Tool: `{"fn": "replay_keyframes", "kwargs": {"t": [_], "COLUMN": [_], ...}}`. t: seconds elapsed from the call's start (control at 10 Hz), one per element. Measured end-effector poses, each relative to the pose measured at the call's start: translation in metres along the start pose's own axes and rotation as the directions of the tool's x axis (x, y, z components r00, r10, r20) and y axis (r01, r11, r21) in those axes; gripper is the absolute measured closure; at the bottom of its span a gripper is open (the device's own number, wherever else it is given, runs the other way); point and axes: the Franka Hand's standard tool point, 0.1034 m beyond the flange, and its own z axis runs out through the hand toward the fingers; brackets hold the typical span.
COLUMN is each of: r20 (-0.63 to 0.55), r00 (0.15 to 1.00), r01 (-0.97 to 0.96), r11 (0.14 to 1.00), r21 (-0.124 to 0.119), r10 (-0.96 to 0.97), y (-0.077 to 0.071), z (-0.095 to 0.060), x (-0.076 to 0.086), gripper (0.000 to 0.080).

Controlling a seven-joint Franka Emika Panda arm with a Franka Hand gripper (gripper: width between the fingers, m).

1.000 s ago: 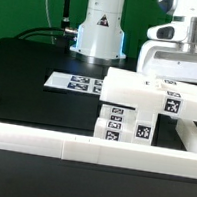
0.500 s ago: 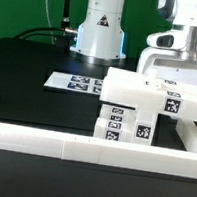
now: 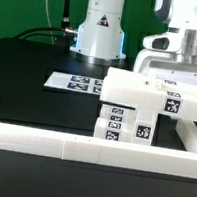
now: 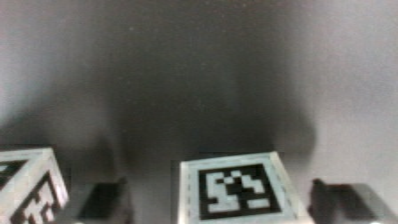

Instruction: Assemble chair

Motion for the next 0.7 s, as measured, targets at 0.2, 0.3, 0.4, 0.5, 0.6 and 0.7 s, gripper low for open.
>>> {"fn": "replay_keyframes", "kwargs": {"t": [0.2, 0.3, 0.4, 0.5, 0.6, 0.7], "r20": [-0.001, -0.001, -0.001, -0.002, -0.003, 0.002], "r00": [1.000, 1.000, 1.000, 1.000, 1.000, 1.000], "r01": [0.000, -0.002, -0.003, -0.003, -0.002, 0.004], "r11": [1.000, 1.000, 1.000, 1.000, 1.000, 1.000], "r21": [0.000, 0.000, 0.000, 0.000, 0.001, 0.006], "r10": [0.000, 0.002, 0.003, 0.003, 0.002, -0.004], "y": [0.000, 0.001, 0.001, 0.001, 0.002, 0.004], "z": [0.000, 0.000, 0.000, 0.000, -0.002, -0.010], "x": [0.001, 0.001, 0.001, 0.001, 0.003, 0.006], "gripper": [0.0515, 0.0515, 0.0515, 0.0515, 0.0515, 0.0515]}}
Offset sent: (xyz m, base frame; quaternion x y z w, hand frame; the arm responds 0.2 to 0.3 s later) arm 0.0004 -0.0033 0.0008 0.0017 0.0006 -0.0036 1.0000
